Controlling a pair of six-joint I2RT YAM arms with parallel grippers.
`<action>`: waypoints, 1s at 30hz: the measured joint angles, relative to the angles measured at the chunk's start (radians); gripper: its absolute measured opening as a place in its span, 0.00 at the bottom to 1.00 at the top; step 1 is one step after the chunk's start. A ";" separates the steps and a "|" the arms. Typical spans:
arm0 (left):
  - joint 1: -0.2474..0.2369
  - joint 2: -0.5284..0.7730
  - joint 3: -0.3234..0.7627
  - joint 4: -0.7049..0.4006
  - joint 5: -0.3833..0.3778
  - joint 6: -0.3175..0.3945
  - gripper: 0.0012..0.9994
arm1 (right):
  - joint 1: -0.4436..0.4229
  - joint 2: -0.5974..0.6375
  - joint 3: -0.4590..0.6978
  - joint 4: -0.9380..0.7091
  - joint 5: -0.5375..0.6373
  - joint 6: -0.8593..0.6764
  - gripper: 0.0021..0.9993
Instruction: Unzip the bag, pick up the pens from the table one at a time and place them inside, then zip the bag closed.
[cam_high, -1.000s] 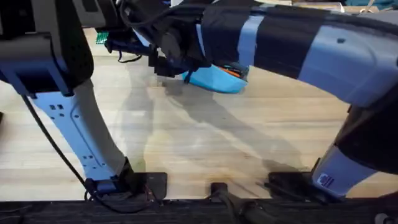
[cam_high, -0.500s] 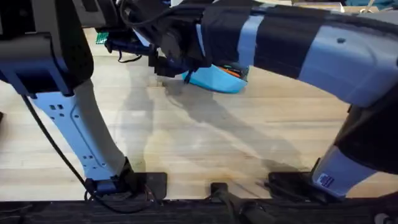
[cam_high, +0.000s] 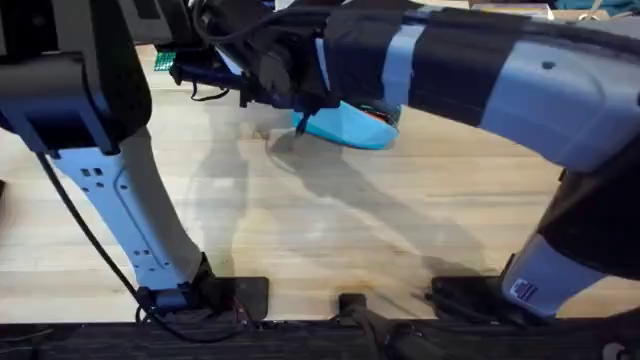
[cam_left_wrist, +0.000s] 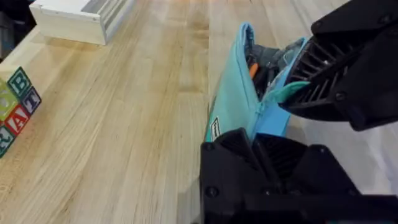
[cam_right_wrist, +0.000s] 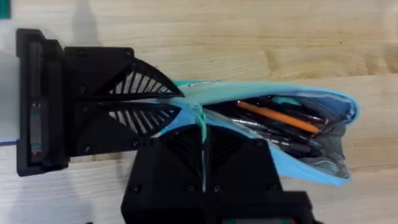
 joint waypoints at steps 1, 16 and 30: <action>0.000 0.000 0.000 0.000 0.000 0.000 0.04 | 0.000 0.000 0.000 0.000 0.000 0.000 0.03; -0.003 0.000 0.000 -0.004 0.000 0.000 0.04 | -0.007 0.000 0.000 -0.089 0.000 0.000 0.03; -0.006 0.000 0.000 -0.007 0.000 0.000 0.04 | -0.049 0.000 0.003 -0.186 -0.033 0.000 0.03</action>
